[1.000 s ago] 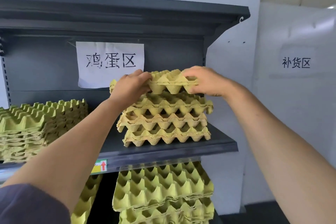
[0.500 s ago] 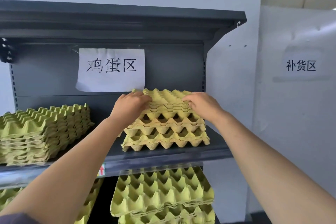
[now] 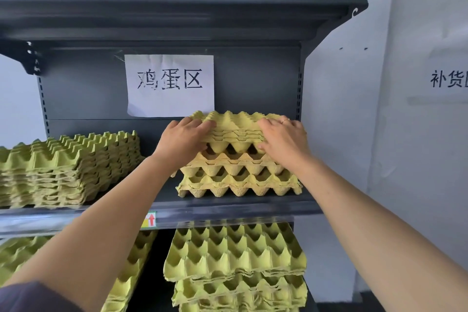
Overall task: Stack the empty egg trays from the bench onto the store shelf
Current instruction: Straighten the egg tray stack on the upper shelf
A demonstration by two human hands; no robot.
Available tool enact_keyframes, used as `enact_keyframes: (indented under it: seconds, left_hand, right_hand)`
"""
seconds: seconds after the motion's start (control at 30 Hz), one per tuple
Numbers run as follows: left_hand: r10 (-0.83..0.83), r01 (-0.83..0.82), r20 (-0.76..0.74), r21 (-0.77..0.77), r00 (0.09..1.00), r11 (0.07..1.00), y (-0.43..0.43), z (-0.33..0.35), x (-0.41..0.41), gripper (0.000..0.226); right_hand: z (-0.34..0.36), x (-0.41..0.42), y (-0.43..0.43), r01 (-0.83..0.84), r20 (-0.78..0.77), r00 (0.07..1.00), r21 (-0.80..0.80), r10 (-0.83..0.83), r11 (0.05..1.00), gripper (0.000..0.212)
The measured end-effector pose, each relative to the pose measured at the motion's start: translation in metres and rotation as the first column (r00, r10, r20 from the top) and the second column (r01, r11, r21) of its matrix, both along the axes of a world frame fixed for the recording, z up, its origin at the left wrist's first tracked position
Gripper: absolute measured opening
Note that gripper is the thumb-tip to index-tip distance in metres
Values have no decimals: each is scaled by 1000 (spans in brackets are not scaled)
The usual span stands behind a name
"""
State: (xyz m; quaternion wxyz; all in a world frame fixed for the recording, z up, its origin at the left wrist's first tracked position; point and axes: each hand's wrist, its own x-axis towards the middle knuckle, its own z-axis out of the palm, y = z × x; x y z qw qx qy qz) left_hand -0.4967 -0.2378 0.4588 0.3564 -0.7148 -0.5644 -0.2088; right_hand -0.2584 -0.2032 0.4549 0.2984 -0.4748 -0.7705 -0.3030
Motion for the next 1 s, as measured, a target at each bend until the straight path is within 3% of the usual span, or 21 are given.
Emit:
enact_keyframes:
  seconds: [0.27,0.57,0.87,1.0]
  left_hand:
    - [-51,50,45,21,998,999,-7,-8,-18,47]
    - [-162,163,-20,211,987,964,-14,0,0,41]
    - [-126,115,51,170,991,979,-17,-14,-38,45]
    - [-140,135,66,77,988,988,-10,-22,-47,53]
  right_hand:
    - [-12,-17,-5,-28,7,1000,97,27,995,38]
    - [-5,-2,-7,15,-94,996,173,2,985,38]
    - [-14,-40,-19,-1,-48,999,222,12,975,37]
    - [-14,-43,-14,-4,8,1000,83,4,997,42]
